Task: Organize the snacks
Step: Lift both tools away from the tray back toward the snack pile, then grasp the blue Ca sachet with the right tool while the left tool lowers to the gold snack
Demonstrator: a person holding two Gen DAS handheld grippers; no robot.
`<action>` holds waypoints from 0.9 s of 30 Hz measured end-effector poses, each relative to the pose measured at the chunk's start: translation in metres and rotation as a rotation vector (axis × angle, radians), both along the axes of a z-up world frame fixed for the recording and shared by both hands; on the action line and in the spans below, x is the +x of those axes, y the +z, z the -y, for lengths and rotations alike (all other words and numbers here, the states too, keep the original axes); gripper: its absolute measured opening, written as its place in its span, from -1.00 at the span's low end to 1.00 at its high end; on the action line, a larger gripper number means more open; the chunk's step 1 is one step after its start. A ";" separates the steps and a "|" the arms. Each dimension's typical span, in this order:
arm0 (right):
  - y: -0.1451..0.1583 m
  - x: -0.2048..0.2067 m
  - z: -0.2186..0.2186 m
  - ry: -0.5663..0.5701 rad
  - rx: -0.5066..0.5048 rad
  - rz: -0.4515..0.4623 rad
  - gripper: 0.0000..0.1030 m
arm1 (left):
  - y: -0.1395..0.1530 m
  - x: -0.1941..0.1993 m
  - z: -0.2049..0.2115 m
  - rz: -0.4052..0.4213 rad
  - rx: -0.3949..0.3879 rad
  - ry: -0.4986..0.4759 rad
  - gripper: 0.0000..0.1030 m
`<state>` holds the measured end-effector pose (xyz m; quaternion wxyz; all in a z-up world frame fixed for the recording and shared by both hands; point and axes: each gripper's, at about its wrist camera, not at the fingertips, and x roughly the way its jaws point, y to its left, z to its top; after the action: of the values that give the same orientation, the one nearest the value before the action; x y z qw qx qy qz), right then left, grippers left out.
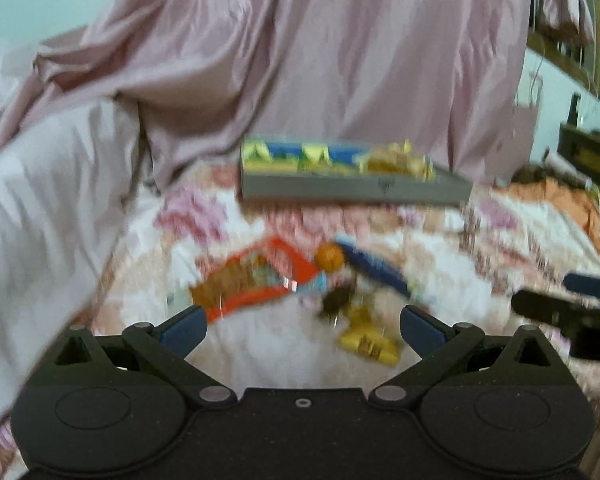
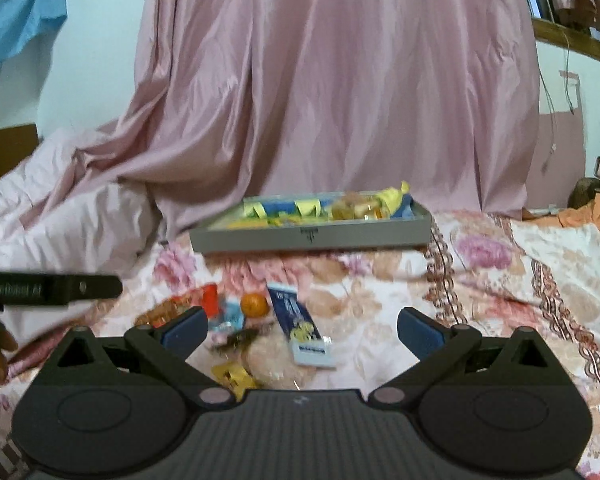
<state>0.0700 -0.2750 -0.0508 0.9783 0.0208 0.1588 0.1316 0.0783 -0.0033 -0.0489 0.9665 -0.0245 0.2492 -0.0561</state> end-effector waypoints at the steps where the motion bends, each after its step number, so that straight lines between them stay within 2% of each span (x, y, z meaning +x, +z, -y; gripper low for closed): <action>1: -0.003 0.002 -0.001 -0.008 -0.010 -0.019 1.00 | -0.006 0.001 0.000 -0.018 0.008 -0.004 0.98; 6: -0.014 0.015 -0.004 -0.042 -0.049 -0.119 1.00 | -0.023 0.005 0.005 -0.068 0.052 -0.032 0.98; 13: -0.024 0.027 -0.008 -0.047 -0.087 -0.206 1.00 | -0.036 0.021 0.014 -0.117 0.087 -0.090 0.98; 20: -0.031 0.046 -0.009 0.015 -0.073 -0.313 1.00 | -0.046 0.042 0.028 -0.145 0.115 -0.154 0.98; 23: -0.033 0.061 -0.006 0.040 -0.067 -0.358 1.00 | -0.048 0.051 0.039 -0.147 0.152 -0.200 0.98; 27: -0.033 0.081 0.002 0.052 -0.105 -0.357 1.00 | -0.050 0.061 0.054 -0.130 0.210 -0.268 0.98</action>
<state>0.1506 -0.2767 -0.0841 0.9306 -0.0112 0.3369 0.1426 0.1391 -0.0569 -0.0991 0.9294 0.1064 0.3168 -0.1564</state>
